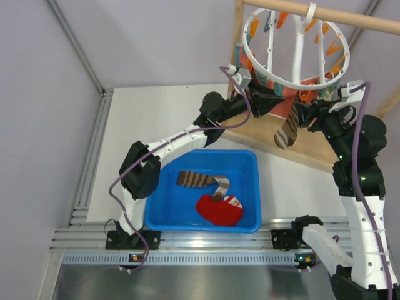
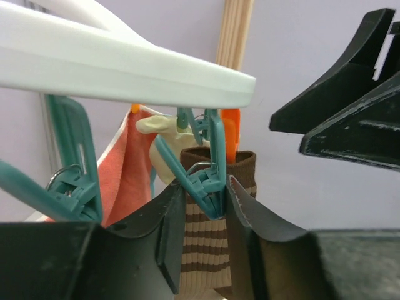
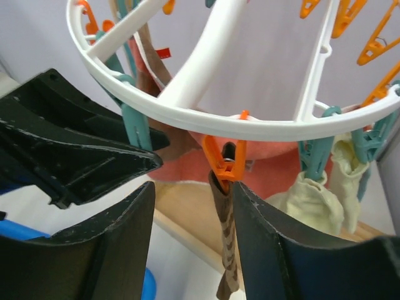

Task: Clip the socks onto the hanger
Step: Open the clamp at the hanger.

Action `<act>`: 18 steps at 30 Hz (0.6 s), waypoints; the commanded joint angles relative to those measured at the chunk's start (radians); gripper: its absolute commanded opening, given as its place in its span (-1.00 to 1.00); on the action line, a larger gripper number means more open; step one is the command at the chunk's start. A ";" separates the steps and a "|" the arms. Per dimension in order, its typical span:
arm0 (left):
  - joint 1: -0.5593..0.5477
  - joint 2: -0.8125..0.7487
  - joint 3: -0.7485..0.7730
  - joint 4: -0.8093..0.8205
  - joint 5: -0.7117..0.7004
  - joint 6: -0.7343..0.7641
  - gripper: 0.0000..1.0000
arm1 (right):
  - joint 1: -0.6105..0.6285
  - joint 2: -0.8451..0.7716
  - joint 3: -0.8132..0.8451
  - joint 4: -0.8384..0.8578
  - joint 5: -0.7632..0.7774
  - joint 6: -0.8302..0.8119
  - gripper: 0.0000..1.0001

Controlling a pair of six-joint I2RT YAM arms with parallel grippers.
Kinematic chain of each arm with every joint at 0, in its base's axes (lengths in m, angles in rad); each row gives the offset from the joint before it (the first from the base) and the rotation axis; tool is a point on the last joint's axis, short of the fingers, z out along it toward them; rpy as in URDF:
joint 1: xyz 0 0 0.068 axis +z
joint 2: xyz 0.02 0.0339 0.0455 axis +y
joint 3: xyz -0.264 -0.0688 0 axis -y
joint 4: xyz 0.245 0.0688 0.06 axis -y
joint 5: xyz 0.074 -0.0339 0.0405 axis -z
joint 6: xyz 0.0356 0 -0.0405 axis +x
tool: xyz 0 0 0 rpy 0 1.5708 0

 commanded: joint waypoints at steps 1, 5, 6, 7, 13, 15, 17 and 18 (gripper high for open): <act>-0.015 -0.070 -0.015 0.082 -0.004 0.068 -0.34 | -0.013 -0.008 0.063 0.039 -0.071 0.111 0.01; -0.034 -0.109 -0.046 0.051 -0.007 0.159 -0.62 | -0.011 -0.009 0.060 0.054 -0.097 0.179 -0.17; -0.038 -0.116 -0.057 0.044 -0.010 0.179 -0.67 | -0.013 -0.011 0.057 0.057 -0.100 0.197 -0.19; -0.053 -0.124 -0.064 0.031 -0.023 0.205 -0.72 | -0.011 -0.009 0.057 0.060 -0.101 0.204 -0.22; -0.147 -0.175 -0.106 -0.064 -0.197 0.487 -0.92 | -0.013 0.008 0.040 0.113 -0.111 0.279 -0.28; -0.173 -0.179 -0.121 -0.066 -0.246 0.570 -0.95 | -0.011 0.015 0.037 0.131 -0.114 0.319 -0.27; -0.185 -0.182 -0.129 -0.067 -0.269 0.613 -0.96 | -0.013 0.025 0.037 0.155 -0.115 0.339 -0.25; -0.193 -0.182 -0.127 -0.072 -0.292 0.621 -0.98 | -0.011 0.029 0.037 0.171 -0.117 0.354 -0.25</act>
